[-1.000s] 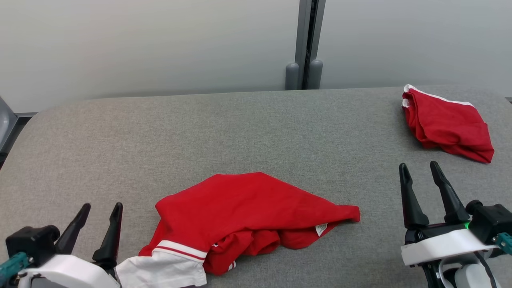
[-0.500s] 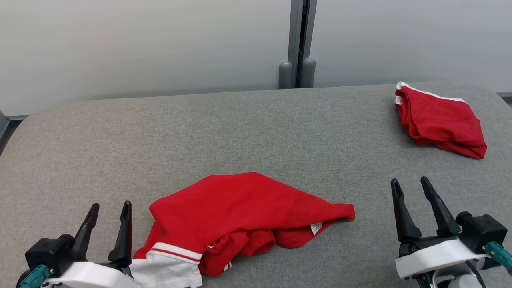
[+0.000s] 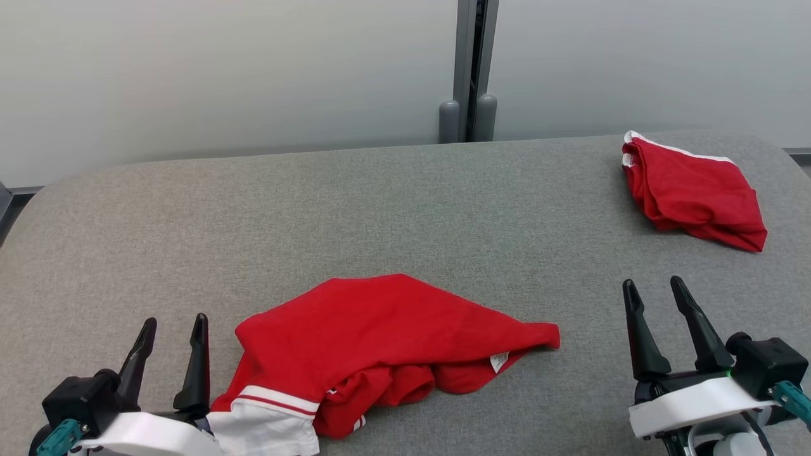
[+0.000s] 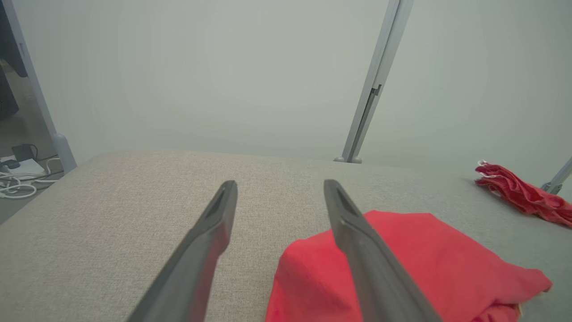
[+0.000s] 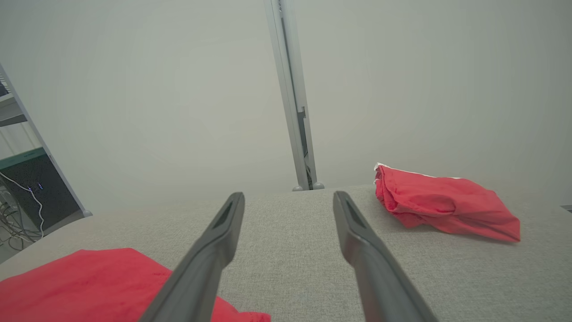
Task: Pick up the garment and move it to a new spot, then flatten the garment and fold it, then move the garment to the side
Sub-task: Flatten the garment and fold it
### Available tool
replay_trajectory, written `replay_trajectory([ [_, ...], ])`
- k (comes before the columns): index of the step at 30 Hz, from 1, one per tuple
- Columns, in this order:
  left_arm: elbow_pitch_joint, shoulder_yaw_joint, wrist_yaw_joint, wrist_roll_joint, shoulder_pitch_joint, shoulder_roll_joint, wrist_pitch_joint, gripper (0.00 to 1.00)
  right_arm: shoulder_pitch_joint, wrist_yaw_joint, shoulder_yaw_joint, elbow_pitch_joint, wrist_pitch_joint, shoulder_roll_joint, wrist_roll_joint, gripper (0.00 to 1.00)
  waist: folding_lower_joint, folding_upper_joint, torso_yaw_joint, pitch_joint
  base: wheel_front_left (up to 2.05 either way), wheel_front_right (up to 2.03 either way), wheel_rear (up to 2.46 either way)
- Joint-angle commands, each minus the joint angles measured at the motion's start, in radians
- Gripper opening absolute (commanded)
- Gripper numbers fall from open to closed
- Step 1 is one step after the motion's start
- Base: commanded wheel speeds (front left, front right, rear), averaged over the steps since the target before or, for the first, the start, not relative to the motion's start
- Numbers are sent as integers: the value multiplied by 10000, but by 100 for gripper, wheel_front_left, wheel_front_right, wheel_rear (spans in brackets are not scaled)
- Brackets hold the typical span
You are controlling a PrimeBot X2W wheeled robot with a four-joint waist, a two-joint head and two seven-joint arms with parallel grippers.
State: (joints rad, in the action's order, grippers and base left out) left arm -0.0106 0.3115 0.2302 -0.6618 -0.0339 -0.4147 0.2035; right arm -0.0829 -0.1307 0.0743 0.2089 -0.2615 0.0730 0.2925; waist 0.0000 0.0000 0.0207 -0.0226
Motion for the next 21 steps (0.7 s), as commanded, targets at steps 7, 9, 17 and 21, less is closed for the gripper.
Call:
replay_trajectory([
  [7,-181,-32,10,154,264,120,276,100,-146,-4,-81,-132,-28,123,-78,100,0,0,-10,-34,0,0,0],
  [9,-252,-25,1,203,269,154,315,100,-116,-4,-90,-150,-28,147,-85,100,0,0,-8,-30,0,0,0],
  [17,-496,-12,-94,218,284,233,420,100,-37,-4,-88,-192,-28,139,-121,100,0,0,-37,-18,0,0,0],
  [21,-593,-15,-98,73,248,232,271,100,51,-4,82,10,-16,215,-81,100,0,0,-78,-14,0,0,0],
])
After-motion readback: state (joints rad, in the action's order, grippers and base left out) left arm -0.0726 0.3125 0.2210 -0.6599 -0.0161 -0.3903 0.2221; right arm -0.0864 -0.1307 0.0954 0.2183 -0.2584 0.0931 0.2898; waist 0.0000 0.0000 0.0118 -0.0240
